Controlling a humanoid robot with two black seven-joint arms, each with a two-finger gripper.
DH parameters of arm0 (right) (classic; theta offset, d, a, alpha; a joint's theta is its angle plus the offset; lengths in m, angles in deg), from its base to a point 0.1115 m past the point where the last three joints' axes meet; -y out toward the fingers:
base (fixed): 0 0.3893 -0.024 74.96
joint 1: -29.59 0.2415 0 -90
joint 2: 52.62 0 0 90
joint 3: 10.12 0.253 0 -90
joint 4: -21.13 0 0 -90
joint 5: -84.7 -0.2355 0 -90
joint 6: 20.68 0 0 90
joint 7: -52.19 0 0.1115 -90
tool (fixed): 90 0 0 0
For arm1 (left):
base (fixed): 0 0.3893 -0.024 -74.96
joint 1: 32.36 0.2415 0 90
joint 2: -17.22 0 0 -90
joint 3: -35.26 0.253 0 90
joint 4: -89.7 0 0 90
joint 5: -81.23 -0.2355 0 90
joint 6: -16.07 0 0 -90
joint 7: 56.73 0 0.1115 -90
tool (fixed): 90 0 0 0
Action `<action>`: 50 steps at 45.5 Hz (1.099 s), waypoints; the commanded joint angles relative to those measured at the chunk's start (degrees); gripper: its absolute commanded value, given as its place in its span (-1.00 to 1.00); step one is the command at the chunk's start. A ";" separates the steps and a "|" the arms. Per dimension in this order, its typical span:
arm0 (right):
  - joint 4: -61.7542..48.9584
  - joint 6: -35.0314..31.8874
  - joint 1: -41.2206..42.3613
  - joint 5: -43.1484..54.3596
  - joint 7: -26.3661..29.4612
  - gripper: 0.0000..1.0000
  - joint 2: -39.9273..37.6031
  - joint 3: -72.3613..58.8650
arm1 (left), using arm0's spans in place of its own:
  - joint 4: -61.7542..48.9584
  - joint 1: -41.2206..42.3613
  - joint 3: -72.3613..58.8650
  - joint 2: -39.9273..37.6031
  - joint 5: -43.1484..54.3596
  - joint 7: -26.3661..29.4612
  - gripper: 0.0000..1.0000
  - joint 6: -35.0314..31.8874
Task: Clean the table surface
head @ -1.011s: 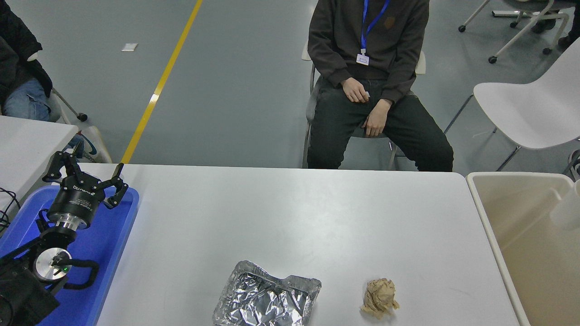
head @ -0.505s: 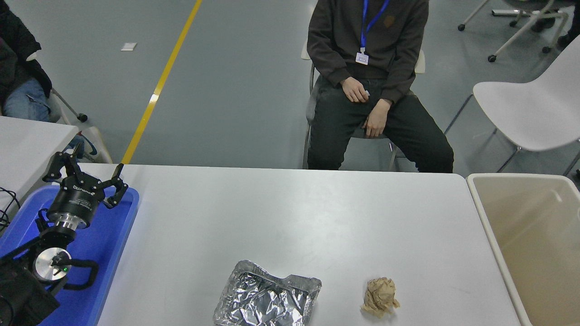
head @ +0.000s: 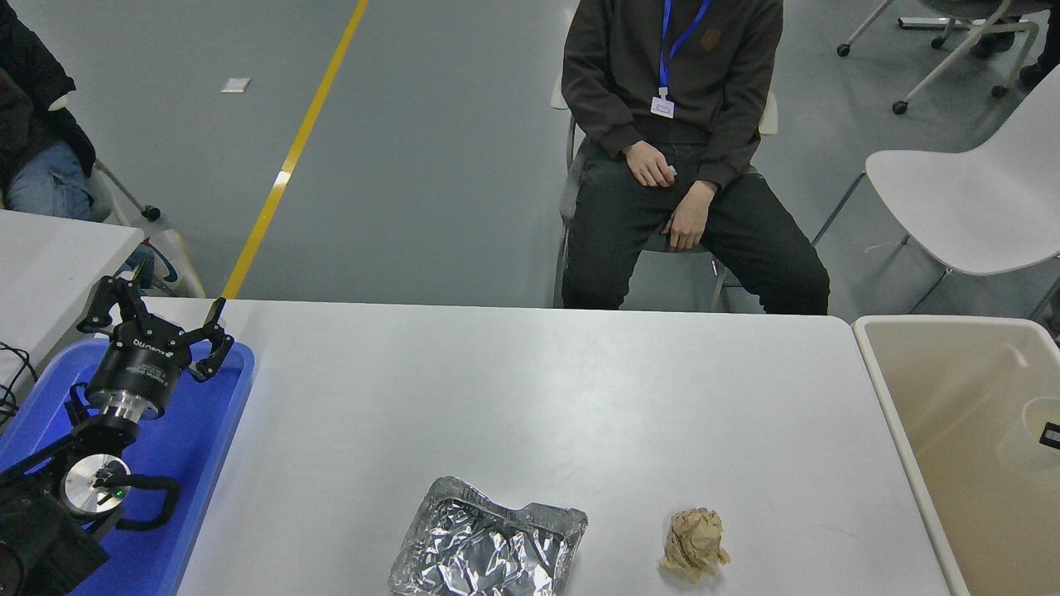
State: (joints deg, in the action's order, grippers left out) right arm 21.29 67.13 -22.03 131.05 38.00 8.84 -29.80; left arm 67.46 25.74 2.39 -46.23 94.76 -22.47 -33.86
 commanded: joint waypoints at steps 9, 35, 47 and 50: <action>-1.57 1.41 -1.21 -0.21 0.56 -1.00 1.74 -0.28 | 0.00 0.00 0.00 0.00 0.00 0.01 1.00 0.00; -3.24 1.23 -1.12 -4.87 0.56 1.00 1.56 -0.28 | 0.00 0.00 0.00 0.00 0.00 0.01 1.00 0.00; -6.84 1.67 -1.65 -6.10 0.48 1.00 2.00 -0.19 | 0.00 0.00 0.00 0.00 0.00 0.01 1.00 0.00; -7.10 1.58 -1.39 -7.85 0.48 1.00 2.00 -0.19 | 0.00 0.00 0.00 0.00 0.00 0.01 1.00 0.00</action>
State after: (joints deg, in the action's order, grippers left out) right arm 16.72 68.55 -23.36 126.01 38.51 10.58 -30.12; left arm 67.46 25.73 2.39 -46.23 94.77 -22.47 -33.86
